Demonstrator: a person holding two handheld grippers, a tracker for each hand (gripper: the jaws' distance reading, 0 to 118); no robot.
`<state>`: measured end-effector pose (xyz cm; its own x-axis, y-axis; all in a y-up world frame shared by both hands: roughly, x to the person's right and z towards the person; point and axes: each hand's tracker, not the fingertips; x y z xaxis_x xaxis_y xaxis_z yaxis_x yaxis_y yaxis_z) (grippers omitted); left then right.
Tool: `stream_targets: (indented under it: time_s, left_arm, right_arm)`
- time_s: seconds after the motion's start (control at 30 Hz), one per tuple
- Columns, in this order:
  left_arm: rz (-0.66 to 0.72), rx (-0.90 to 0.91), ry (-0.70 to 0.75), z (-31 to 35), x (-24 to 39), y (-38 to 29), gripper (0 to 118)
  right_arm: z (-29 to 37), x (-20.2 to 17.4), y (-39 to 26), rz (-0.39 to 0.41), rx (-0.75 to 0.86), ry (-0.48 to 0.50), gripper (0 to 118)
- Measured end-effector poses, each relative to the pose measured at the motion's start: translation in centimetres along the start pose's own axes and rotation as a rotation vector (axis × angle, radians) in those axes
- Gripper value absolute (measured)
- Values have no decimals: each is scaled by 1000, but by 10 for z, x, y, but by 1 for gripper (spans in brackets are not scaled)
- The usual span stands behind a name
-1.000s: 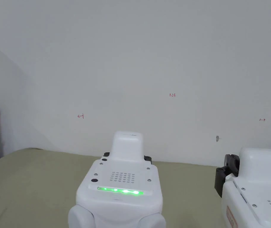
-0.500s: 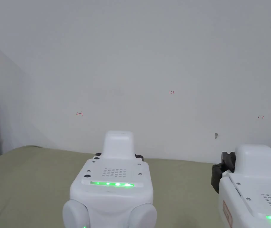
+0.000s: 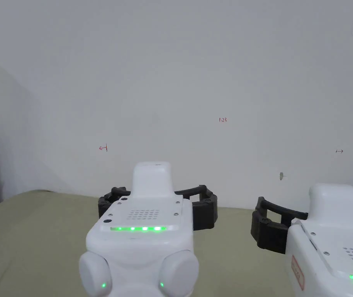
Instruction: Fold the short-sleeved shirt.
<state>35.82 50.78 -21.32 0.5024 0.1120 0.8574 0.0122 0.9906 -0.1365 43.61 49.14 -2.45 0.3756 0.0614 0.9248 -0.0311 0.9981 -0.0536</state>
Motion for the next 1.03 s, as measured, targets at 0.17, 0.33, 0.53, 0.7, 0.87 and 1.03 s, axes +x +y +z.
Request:
stream_targets:
  time_s: [0.17, 0.33, 0.53, 0.7, 0.87, 1.03]
  left_arm:
    - [3, -36, -1, 0, 2, 8, 118]
    - [-58, 5, 75, 1, 12, 9, 118]
    - [-71, 24, 43, 9, 11, 14, 118]
    - [-62, 29, 63, 16, 12, 22, 118]
    - [-28, 44, 68, 17, 8, 30, 118]
    - [9, 98, 33, 26, 7, 26, 118]
  right_arm:
    - [1, 3, 1, 3, 15, -10, 116]
    - [1, 3, 3, 3, 15, -3, 116]
    - [2, 1, 5, 4, 25, -5, 116]
    - [4, 4, 6, -4, 41, -24, 116]
    - [4, 8, 7, -12, 29, -33, 116]
    - [6, 8, 9, -13, 38, -33, 116]
